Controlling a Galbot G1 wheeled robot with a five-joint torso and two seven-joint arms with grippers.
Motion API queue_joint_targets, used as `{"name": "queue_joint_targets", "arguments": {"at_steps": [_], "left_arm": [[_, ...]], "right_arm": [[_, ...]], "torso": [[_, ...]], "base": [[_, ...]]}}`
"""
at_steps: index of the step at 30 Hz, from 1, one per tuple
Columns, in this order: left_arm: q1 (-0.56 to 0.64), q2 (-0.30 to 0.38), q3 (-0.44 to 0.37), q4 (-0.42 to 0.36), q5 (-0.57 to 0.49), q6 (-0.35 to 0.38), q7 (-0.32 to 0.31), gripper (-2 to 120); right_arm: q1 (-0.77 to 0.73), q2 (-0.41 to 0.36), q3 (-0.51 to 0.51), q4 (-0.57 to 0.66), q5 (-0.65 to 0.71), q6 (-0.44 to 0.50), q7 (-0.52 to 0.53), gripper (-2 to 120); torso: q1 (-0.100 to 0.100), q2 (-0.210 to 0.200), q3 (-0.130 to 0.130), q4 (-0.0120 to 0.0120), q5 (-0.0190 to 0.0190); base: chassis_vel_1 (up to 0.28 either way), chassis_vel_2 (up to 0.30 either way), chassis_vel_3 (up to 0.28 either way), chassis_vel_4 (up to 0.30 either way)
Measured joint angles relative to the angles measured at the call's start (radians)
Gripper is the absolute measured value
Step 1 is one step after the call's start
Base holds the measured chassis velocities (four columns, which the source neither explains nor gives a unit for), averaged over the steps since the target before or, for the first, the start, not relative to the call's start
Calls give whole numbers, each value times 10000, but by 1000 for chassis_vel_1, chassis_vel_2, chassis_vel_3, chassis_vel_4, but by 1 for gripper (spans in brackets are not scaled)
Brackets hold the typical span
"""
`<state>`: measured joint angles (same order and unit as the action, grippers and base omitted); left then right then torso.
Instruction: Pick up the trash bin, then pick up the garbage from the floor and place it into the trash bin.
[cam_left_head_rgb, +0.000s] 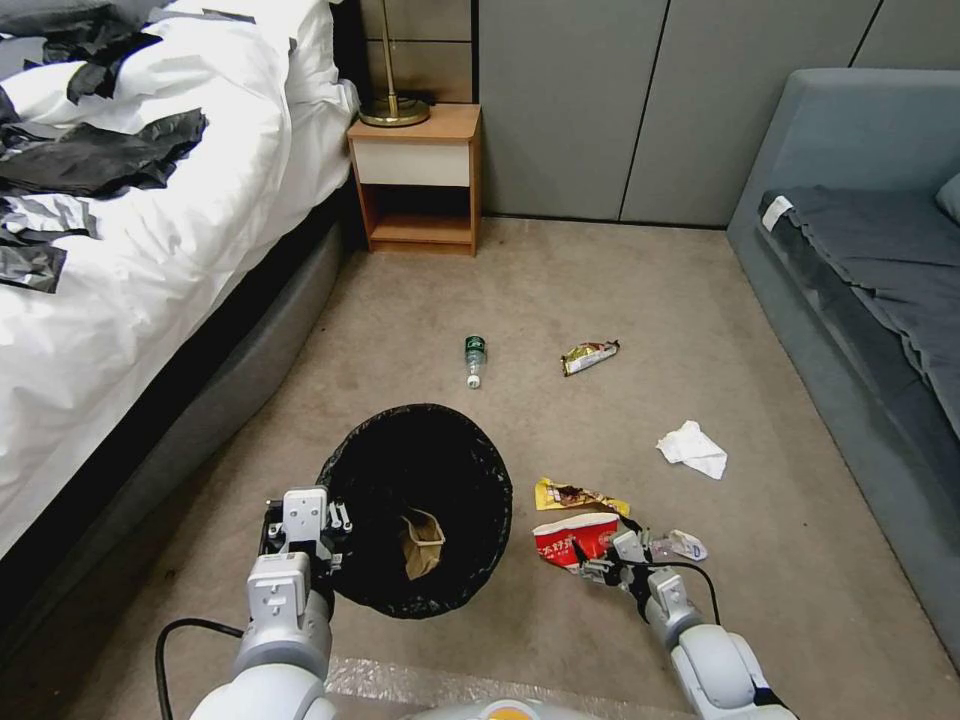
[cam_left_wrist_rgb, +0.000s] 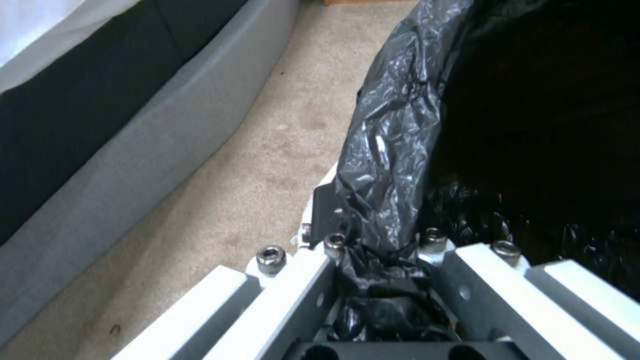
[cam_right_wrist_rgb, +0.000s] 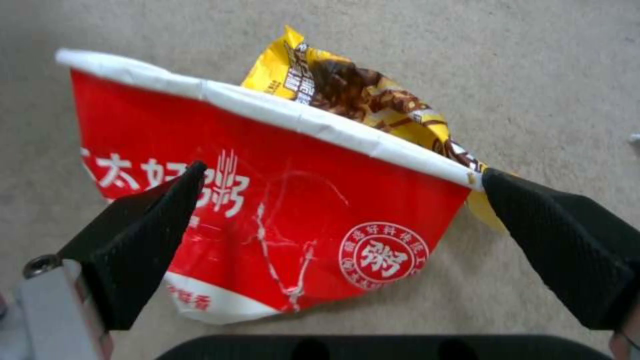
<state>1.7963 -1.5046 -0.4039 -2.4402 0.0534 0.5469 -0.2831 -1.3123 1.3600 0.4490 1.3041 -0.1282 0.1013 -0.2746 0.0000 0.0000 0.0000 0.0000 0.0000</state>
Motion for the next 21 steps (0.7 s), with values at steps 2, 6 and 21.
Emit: {"name": "queue_joint_targets", "arguments": {"at_steps": [2, 6, 21], "left_arm": [[17, -2, -3, -12, 13, 1, 0, 1], [75, -35, -3, -27, 99, 4, 0, 1], [381, -192, -35, -113, 442, 2, -3, 1]], "right_arm": [[136, 4, 0, -242, -134, 199, -45, 100], [611, 37, 10, -1063, -395, 579, -242, 100], [1801, 158, 80, -2903, -609, 1304, -566, 100]], "torso": [[0, 0, 0, 0, 0], [0, 0, 0, 0, 0], [0, 1, 0, -1, 0]], "base": [[0, 0, 0, 0], [0, 0, 0, 0], [0, 0, 0, 0]]}}
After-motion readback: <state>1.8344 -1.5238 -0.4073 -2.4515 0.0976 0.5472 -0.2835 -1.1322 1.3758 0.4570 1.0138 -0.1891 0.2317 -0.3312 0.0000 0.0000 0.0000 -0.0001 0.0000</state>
